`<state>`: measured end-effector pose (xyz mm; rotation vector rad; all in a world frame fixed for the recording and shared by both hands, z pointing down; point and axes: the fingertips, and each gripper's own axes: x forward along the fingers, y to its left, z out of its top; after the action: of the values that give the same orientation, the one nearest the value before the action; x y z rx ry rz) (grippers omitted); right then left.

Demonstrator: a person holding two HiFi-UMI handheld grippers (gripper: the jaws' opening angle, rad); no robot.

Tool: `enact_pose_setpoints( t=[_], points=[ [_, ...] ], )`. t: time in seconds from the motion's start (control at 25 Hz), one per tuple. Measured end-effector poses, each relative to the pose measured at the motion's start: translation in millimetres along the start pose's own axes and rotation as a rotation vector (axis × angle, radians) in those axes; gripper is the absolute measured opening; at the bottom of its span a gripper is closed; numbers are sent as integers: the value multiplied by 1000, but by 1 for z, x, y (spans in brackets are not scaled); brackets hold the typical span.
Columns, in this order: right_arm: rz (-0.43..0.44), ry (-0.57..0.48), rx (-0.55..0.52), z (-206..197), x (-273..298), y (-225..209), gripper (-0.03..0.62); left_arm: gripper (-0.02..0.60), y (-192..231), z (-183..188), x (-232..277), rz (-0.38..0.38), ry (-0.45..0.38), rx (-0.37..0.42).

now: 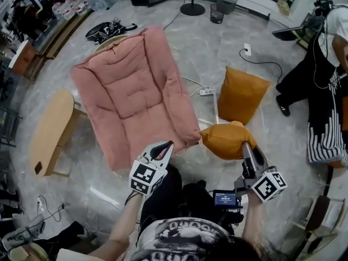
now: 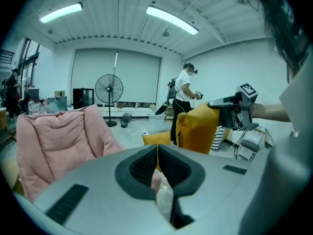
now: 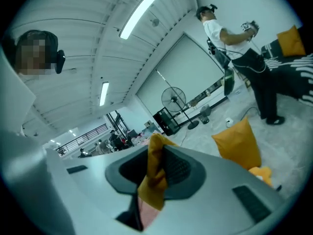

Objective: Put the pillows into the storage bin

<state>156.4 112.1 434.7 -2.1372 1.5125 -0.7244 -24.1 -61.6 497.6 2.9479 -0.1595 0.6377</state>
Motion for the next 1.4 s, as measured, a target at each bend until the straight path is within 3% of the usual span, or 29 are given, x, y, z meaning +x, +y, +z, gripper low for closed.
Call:
enact_pose_setpoints(
  t=[0.2, 0.4, 0.72, 1.04, 1.4],
  points=[
    [-151, -15, 15, -8, -79, -66, 72, 17, -77, -1, 19, -90, 12, 8],
    [-291, -66, 61, -14, -140, -113, 71, 17, -131, 9, 40, -194, 34, 78],
    [-422, -143, 130, -13, -187, -167, 69, 17, -194, 32, 90, -357, 59, 186],
    [-477, -112, 182, -24, -164, -216, 69, 17, -215, 28, 148, -456, 102, 191],
    [-509, 15, 182, -2, -54, -284, 69, 17, -192, 55, 241, -533, 166, 180]
  ],
)
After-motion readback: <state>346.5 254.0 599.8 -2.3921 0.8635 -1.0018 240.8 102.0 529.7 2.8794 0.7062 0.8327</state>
